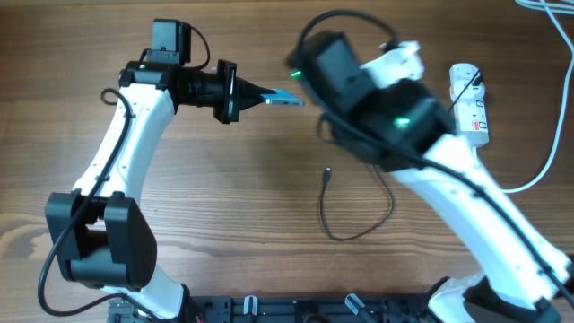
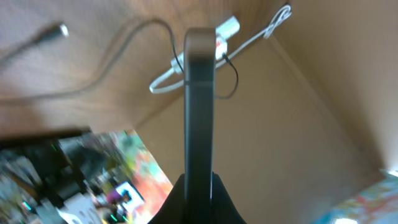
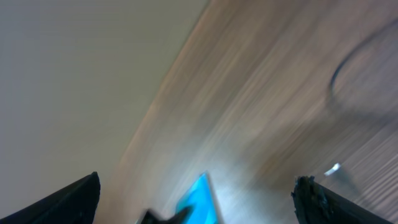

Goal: Plug charger to phone and switch on socket
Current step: 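Release the phone from the right gripper and pull right arm back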

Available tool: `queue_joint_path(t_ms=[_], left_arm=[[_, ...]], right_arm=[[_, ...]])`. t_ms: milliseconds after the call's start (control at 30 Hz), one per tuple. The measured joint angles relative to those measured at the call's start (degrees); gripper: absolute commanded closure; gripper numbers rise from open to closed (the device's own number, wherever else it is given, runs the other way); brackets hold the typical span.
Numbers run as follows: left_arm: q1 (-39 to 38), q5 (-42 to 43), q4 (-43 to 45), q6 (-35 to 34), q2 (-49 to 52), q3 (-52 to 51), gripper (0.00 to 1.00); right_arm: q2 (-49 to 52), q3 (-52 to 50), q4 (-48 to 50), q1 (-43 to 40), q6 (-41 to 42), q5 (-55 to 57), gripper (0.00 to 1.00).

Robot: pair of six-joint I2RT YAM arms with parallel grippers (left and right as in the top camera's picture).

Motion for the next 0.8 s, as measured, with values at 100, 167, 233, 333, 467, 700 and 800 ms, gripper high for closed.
queue_joint_path(t_ms=[100, 167, 233, 333, 467, 700, 800], left_arm=[[0.0, -2.9, 0.0, 6.2, 0.0, 0.0, 0.96], [0.0, -5.2, 0.0, 10.0, 0.0, 0.0, 0.96], [0.0, -6.3, -0.1, 14.3, 0.0, 0.0, 0.96], [0.0, -7.8, -0.7, 21.4, 0.0, 0.0, 0.96], [0.0, -11.9, -2.9, 28.3, 0.0, 0.0, 0.96], [0.0, -24.8, -7.5, 32.3, 0.0, 0.0, 0.96], [0.0, -29.6, -9.2, 32.9, 0.0, 0.0, 0.96]], right_arm=[[-1.7, 0.0, -2.4, -4.8, -14.7, -3.0, 0.00], [-1.9, 0.0, -3.0, -7.8, -23.7, -5.7, 0.00], [-1.9, 0.0, -4.6, -11.4, -33.6, -10.9, 0.00], [-1.8, 0.0, -6.5, -14.9, -43.8, -17.8, 0.00], [-1.8, -1.9, -6.9, -17.7, -51.5, -25.2, 0.00], [-1.3, -9.0, -5.7, -18.9, -57.3, -31.2, 0.09], [-1.2, -13.7, -2.4, -18.9, -58.6, -33.6, 0.16]])
